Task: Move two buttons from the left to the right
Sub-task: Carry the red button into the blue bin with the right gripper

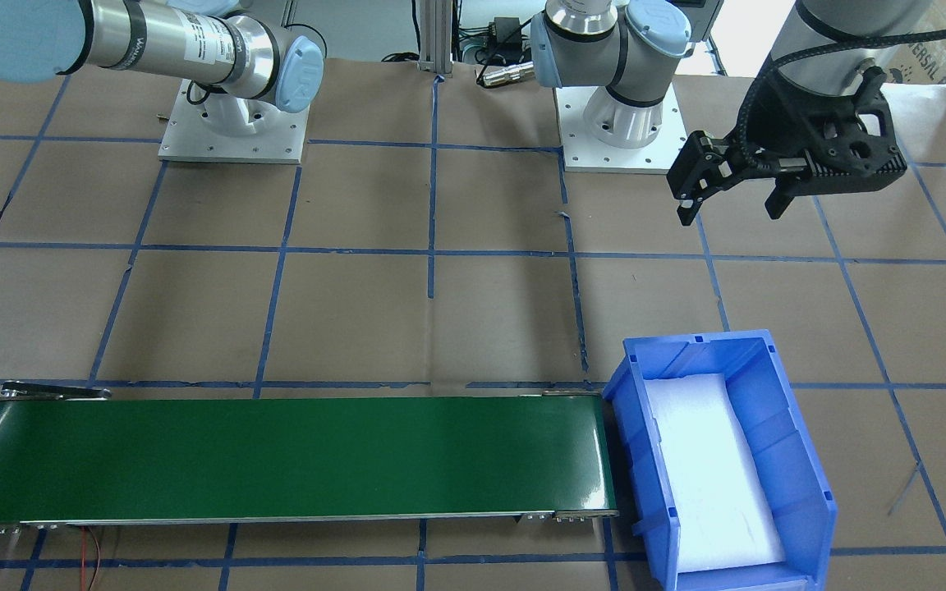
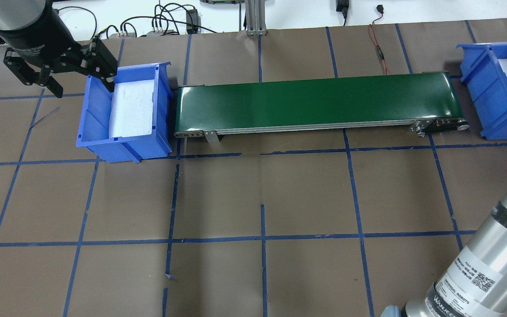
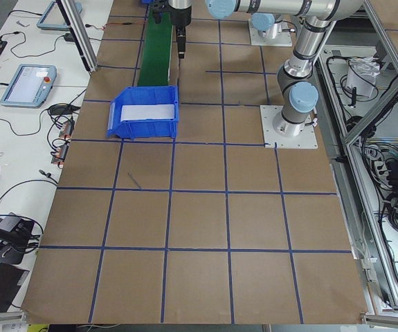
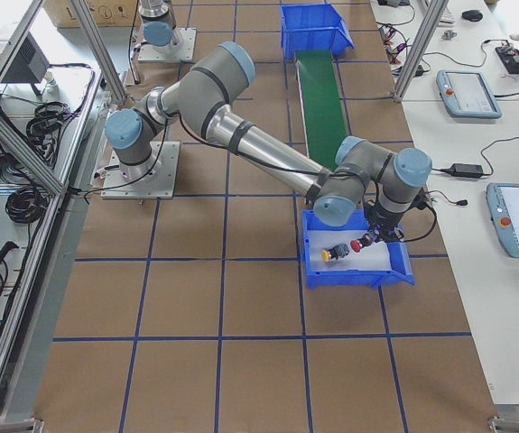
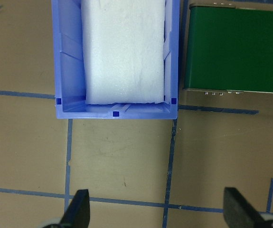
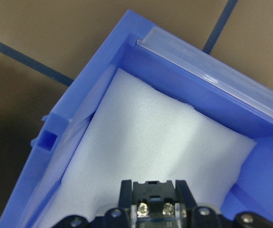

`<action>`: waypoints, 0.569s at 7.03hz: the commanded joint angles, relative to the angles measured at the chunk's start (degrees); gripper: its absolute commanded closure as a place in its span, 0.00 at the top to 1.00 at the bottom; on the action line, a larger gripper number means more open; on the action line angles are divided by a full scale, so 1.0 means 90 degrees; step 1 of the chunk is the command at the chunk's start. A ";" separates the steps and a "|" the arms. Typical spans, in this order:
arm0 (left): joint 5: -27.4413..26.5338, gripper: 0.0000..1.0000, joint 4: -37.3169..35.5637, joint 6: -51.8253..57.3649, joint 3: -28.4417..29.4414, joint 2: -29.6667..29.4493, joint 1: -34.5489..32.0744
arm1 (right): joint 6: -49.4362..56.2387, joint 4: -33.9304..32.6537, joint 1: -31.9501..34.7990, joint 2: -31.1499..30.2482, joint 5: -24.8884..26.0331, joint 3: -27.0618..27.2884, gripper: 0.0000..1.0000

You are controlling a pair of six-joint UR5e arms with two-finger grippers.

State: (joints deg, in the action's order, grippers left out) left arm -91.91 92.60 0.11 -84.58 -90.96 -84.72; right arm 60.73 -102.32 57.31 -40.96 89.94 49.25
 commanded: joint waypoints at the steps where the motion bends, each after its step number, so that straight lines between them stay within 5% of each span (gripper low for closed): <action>1: -0.0002 1.00 0.0004 -0.0003 0.0004 0.0000 0.0000 | 0.0000 -0.0105 0.0000 0.0234 -0.0032 -0.0082 0.07; 4: -0.0002 1.00 -0.0006 -0.0003 0.0013 -0.0010 0.0000 | 0.0000 -0.0387 0.0000 0.0458 -0.0158 -0.0082 0.07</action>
State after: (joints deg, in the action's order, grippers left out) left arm -91.93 92.58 0.08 -84.52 -90.99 -84.70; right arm 60.73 -104.65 57.31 -37.66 89.32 48.54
